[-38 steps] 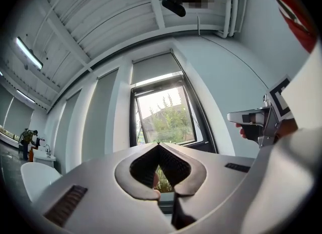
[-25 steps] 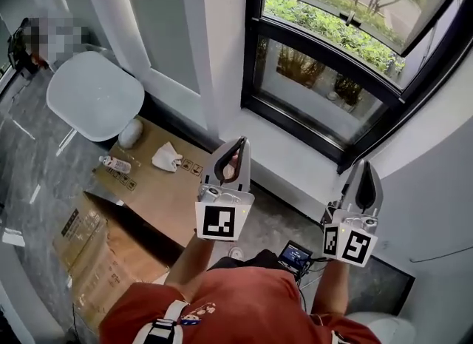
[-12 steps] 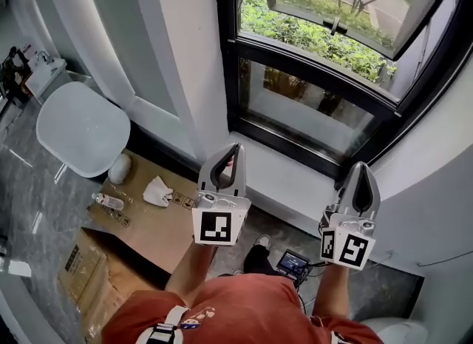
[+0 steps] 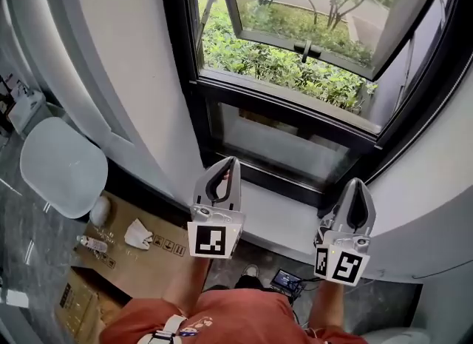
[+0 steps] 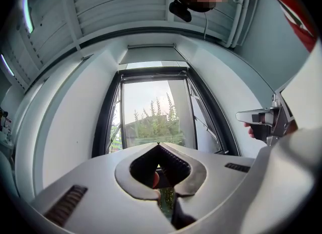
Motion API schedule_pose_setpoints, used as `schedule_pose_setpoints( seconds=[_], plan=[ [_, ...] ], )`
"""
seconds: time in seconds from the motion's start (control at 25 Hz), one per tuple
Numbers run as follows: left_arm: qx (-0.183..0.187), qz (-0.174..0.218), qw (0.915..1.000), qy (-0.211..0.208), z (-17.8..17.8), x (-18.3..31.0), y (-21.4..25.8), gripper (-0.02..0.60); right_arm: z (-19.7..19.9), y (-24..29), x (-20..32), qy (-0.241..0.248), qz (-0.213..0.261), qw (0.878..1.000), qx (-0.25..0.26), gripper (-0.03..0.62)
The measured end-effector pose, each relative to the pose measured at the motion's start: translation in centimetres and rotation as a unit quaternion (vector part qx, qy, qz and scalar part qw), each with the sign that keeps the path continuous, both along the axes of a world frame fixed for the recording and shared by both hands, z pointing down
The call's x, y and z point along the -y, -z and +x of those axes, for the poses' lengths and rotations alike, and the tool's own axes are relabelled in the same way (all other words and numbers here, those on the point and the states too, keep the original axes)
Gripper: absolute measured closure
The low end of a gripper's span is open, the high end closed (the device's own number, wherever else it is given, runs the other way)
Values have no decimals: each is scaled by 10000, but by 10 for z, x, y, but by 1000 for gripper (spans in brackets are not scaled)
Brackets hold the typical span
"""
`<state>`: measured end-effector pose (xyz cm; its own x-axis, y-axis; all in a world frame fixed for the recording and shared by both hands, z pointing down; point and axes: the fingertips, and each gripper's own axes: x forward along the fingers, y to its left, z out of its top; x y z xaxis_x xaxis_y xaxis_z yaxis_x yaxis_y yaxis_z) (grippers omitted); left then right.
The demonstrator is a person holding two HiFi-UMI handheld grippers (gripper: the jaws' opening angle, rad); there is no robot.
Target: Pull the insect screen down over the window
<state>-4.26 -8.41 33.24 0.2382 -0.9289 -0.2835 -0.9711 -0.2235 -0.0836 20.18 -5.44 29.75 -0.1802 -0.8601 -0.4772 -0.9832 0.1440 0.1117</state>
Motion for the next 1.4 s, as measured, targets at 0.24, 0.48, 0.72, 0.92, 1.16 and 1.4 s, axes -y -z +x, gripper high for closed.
schedule_pose_setpoints(
  seconds=[0.24, 0.48, 0.72, 0.92, 1.16, 1.4],
  plan=[
    [35, 114, 9998, -177, 20, 42, 9, 575, 17, 4, 27, -143, 49, 9999, 0, 585],
    [43, 146, 9986, -504, 30, 74, 12, 575, 22, 5, 45, -459, 78, 9989, -19, 585],
    [44, 182, 9974, -700, 21, 98, 19, 575, 11, 15, 63, -615, 184, 9979, 17, 585],
    [-2, 201, 9970, -754, 14, 114, 21, 575, 3, 18, 78, -635, 248, 9977, 27, 585],
    [48, 343, 9965, -760, 11, 127, 33, 576, 0, 26, 91, -624, 319, 9975, 26, 585],
    [107, 637, 9954, -702, 5, 136, 56, 575, 2, 46, 99, -649, 544, 9964, -84, 585]
  ],
)
